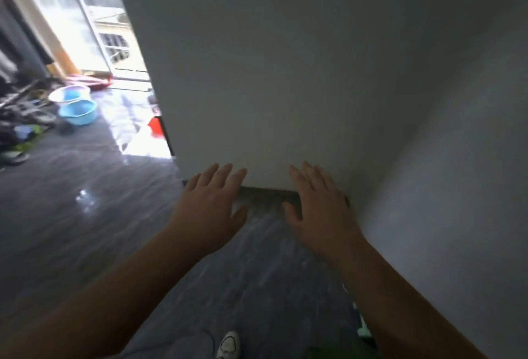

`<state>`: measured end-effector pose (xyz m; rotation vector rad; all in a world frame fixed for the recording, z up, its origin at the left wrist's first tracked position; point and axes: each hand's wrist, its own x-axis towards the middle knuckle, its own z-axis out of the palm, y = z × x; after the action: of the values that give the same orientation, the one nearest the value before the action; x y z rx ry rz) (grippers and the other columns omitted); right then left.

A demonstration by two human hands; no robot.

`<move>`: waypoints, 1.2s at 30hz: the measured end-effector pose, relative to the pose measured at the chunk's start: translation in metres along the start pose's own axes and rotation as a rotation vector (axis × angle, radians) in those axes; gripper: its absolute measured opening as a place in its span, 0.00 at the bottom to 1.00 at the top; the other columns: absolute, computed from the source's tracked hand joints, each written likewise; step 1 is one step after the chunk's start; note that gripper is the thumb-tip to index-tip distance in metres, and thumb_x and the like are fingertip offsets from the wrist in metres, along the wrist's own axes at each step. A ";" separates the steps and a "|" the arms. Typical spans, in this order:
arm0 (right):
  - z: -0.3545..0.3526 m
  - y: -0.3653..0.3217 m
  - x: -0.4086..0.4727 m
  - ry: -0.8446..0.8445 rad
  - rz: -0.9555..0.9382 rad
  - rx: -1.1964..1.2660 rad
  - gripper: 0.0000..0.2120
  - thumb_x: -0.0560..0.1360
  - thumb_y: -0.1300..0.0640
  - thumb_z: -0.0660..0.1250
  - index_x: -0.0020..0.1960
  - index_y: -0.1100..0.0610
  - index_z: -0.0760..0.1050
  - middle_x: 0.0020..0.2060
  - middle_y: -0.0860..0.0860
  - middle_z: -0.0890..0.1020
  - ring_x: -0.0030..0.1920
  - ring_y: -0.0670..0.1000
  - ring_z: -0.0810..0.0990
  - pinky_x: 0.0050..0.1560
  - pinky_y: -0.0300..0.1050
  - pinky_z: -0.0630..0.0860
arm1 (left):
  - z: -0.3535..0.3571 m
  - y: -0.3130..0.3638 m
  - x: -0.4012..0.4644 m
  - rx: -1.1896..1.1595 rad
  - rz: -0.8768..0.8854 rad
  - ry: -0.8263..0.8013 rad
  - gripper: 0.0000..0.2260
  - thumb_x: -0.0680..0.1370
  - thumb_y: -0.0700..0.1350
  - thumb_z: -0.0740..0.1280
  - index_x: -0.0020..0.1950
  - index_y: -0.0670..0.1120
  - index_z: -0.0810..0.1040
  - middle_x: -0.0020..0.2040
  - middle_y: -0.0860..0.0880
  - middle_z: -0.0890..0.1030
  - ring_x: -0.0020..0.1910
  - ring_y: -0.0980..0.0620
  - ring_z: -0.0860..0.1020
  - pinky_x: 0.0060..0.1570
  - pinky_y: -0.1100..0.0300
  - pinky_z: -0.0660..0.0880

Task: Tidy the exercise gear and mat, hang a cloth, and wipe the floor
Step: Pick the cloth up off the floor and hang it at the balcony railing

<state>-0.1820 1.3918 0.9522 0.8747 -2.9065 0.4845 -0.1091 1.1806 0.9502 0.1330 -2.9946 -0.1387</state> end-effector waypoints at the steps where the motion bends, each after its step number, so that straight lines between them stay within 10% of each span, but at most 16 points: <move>1: 0.007 -0.021 0.004 -0.013 -0.049 0.010 0.33 0.77 0.42 0.55 0.80 0.51 0.55 0.79 0.54 0.57 0.78 0.57 0.53 0.77 0.56 0.56 | -0.003 -0.019 -0.020 0.004 -0.067 -0.003 0.30 0.78 0.63 0.57 0.79 0.54 0.58 0.78 0.47 0.63 0.77 0.43 0.59 0.73 0.45 0.59; 25: 0.234 -0.684 -0.056 -0.377 -0.879 0.115 0.34 0.79 0.43 0.59 0.80 0.49 0.49 0.80 0.50 0.52 0.79 0.54 0.49 0.77 0.55 0.51 | -0.082 -0.489 -0.536 0.005 -1.127 0.083 0.32 0.75 0.62 0.58 0.77 0.52 0.60 0.76 0.46 0.66 0.74 0.43 0.64 0.71 0.46 0.65; 36: 0.323 -0.848 -0.006 -0.590 -1.060 0.084 0.33 0.81 0.42 0.56 0.80 0.48 0.47 0.80 0.50 0.49 0.80 0.52 0.44 0.77 0.54 0.48 | -0.062 -0.631 -0.579 -0.019 -1.337 0.044 0.33 0.73 0.61 0.55 0.77 0.50 0.61 0.74 0.47 0.68 0.73 0.45 0.65 0.70 0.47 0.66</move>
<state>0.2968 0.6237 0.8809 2.6418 -2.2464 0.2496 0.5220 0.6038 0.8703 1.9889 -2.2924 -0.2676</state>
